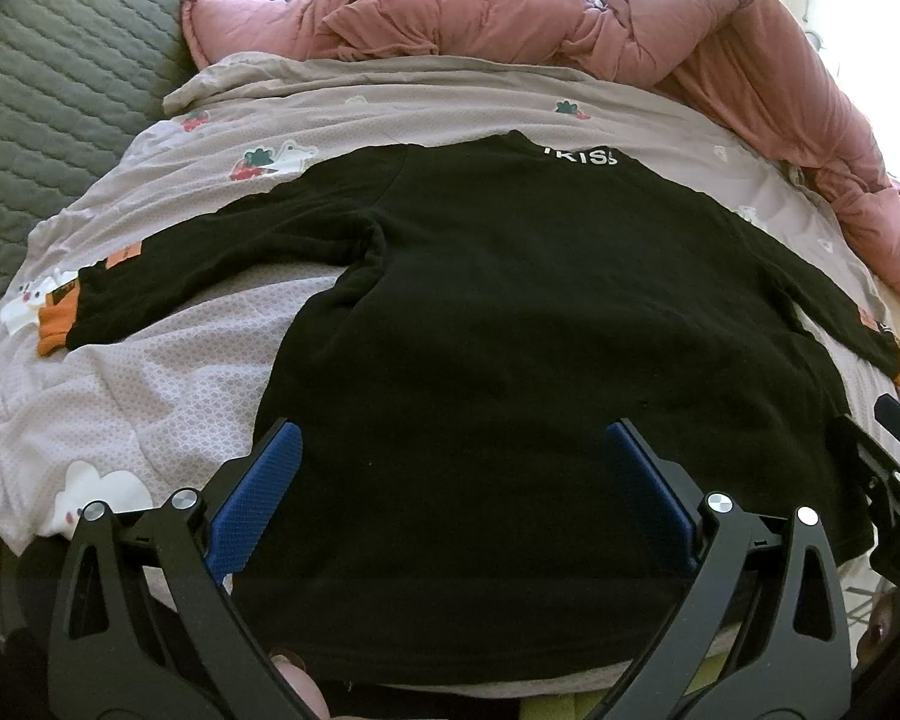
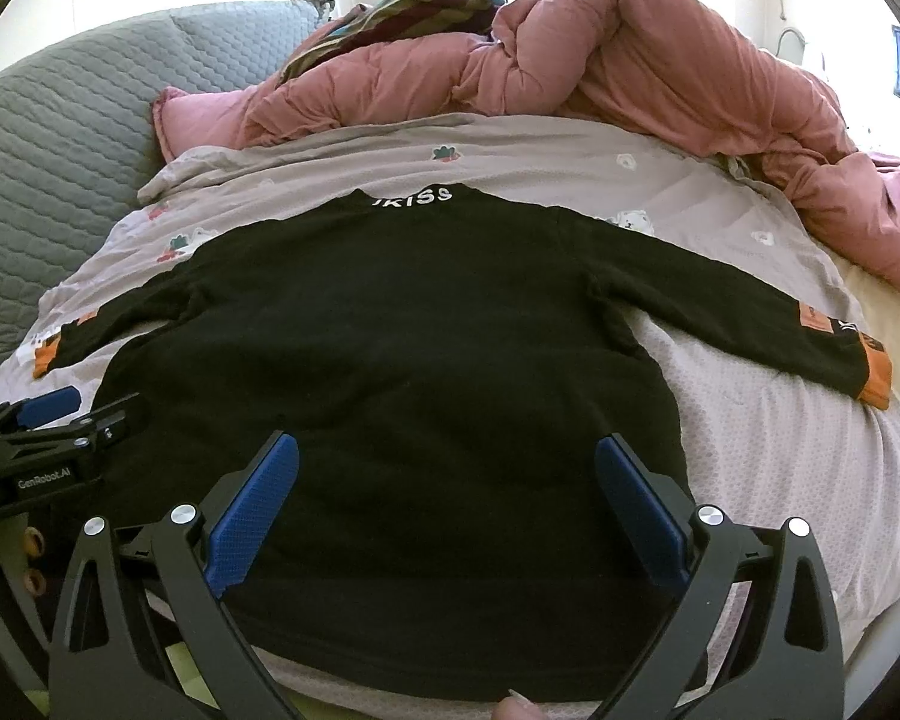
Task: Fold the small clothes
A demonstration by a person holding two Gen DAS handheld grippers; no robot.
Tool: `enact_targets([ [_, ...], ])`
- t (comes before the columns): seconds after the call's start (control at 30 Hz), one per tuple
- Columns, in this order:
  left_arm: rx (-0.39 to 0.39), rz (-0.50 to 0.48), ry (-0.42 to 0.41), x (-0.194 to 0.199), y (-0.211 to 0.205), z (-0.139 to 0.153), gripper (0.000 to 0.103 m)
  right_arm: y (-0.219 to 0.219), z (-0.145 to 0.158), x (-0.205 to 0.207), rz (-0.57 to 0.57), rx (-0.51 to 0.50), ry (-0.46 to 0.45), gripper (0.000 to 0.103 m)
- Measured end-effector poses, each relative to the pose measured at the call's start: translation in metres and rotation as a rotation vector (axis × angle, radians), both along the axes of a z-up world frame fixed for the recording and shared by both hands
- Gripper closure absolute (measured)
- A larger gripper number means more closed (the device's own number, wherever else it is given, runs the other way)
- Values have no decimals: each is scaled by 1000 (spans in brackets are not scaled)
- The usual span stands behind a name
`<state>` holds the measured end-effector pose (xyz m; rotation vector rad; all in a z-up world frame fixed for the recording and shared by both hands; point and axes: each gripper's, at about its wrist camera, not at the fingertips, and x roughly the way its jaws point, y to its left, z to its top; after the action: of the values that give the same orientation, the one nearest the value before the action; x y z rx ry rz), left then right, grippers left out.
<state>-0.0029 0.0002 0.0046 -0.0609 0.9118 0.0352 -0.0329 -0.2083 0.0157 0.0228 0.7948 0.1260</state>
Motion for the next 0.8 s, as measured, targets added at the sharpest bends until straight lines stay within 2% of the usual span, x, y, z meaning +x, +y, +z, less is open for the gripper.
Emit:
enact_targets([
  [0.8,-7,0,-5,0,3,-1,8,-2,1,1,-1,6,-5,4],
])
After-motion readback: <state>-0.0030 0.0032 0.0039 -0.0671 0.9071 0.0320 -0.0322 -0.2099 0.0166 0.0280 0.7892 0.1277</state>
